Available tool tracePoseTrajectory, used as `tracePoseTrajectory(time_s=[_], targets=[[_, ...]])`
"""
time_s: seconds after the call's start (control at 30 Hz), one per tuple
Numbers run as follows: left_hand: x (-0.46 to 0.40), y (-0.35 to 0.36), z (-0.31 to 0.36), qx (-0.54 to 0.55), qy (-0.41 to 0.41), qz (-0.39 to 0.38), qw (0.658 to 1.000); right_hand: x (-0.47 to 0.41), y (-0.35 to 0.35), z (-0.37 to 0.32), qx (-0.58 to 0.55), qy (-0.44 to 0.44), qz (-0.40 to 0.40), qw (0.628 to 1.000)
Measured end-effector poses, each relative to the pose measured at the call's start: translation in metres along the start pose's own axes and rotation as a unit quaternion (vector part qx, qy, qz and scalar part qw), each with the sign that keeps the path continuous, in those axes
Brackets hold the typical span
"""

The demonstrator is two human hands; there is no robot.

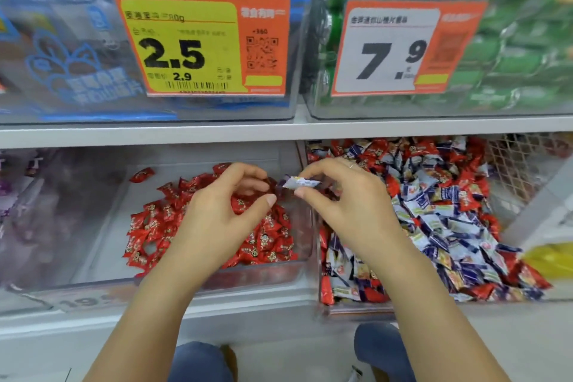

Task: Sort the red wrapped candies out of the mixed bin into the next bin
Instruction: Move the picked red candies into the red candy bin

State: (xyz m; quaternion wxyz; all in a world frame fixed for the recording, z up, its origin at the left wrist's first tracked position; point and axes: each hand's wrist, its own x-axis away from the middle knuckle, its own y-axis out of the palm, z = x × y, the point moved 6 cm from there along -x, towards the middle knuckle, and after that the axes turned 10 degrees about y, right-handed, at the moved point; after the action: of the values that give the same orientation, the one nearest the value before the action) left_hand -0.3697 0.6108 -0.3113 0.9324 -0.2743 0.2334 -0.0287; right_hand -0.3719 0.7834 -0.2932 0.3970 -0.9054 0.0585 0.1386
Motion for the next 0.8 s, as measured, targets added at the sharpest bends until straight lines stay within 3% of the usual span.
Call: tracePoseTrajectory(time_s=[0.13, 0.23, 0.3, 0.43, 0.5, 0.6, 0.7, 0.8], targets=[[-0.002, 0.019, 0.012, -0.051, 0.017, -0.024, 0.998, 0.005, -0.051, 0.041, 0.017, 0.070, 0.084, 0.994], [-0.004, 0.031, 0.026, -0.057, 0.036, -0.021, 0.997, 0.016, -0.088, 0.067, 0.061, 0.105, 0.207, 0.971], [-0.005, 0.039, 0.034, -0.074, 0.046, -0.018, 0.996, 0.021, -0.104, 0.088, 0.103, 0.151, 0.237, 0.954], [-0.006, 0.050, 0.052, -0.102, 0.072, -0.007, 0.992, 0.025, -0.118, 0.147, 0.201, 0.282, 0.145, 0.927], [-0.009, 0.054, 0.061, -0.118, 0.074, 0.009, 0.990, 0.027, -0.120, 0.163, 0.206, 0.301, 0.090, 0.927], [-0.020, 0.065, 0.080, -0.101, 0.056, 0.007, 0.993, 0.031, -0.125, 0.163, 0.192, 0.284, 0.077, 0.936], [-0.031, 0.100, 0.085, -0.102, 0.014, -0.095, 0.990, 0.038, -0.121, 0.160, 0.180, 0.253, 0.045, 0.950], [-0.036, 0.131, 0.066, -0.179, -0.073, -0.192, 0.962, 0.043, -0.114, 0.164, 0.192, 0.246, 0.003, 0.950]])
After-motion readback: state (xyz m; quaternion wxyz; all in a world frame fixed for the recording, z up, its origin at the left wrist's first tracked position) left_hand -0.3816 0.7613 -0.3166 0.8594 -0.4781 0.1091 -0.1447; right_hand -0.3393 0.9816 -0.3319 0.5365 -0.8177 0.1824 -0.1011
